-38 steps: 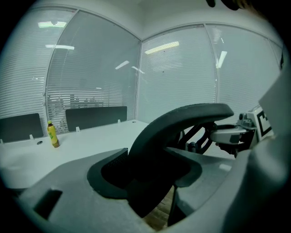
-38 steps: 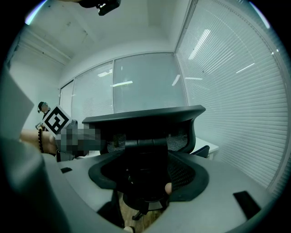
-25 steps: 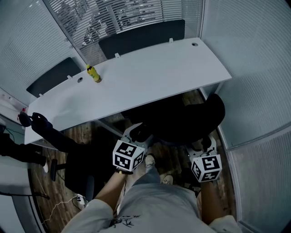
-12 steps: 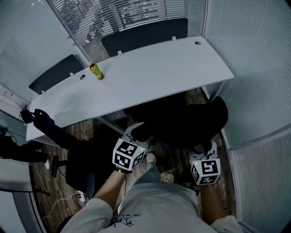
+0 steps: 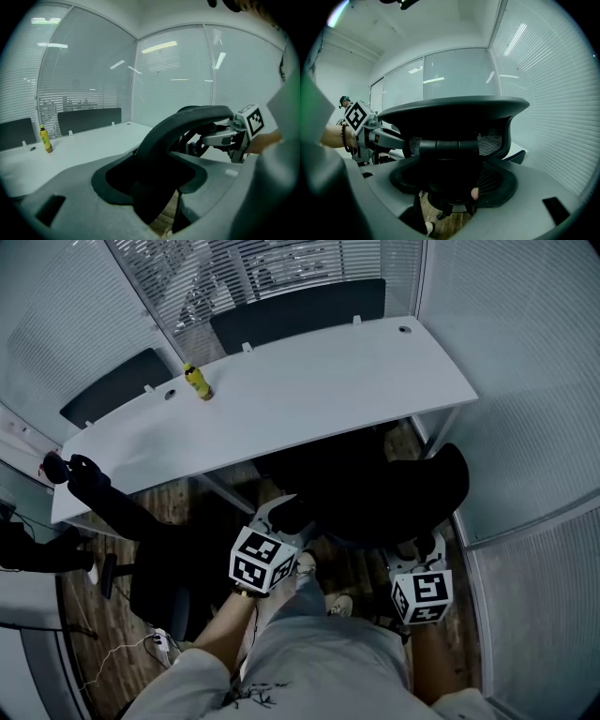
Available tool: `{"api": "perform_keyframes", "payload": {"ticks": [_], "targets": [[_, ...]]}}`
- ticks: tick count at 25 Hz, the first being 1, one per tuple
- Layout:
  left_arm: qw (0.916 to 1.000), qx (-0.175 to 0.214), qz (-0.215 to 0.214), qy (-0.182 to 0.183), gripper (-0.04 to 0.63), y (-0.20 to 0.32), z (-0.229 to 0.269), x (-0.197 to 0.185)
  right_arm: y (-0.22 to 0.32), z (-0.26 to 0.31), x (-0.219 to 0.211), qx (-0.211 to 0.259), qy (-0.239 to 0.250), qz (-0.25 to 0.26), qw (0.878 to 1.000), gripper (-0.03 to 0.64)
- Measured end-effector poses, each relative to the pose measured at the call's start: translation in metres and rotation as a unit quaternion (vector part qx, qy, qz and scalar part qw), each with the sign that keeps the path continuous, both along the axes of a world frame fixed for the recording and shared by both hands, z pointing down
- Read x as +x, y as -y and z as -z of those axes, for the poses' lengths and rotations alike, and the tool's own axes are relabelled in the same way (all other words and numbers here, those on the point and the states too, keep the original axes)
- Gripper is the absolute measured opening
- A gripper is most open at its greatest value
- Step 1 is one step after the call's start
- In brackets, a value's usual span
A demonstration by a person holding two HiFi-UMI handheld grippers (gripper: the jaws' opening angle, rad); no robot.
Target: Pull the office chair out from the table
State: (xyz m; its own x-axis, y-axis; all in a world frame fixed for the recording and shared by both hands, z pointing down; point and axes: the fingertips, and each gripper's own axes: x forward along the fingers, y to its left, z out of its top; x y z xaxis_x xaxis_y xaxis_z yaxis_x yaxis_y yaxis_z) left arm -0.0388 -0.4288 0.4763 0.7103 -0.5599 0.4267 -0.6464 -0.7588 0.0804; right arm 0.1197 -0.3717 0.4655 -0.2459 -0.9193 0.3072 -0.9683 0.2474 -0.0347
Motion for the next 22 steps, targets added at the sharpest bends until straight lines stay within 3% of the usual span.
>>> {"api": "perform_keyframes", "payload": {"ticks": [22], "targets": [[0.9999, 0.006, -0.005, 0.006, 0.229, -0.056, -0.003, -0.008, -0.065, -0.004, -0.013, -0.006, -0.006, 0.010, 1.000, 0.288]]}}
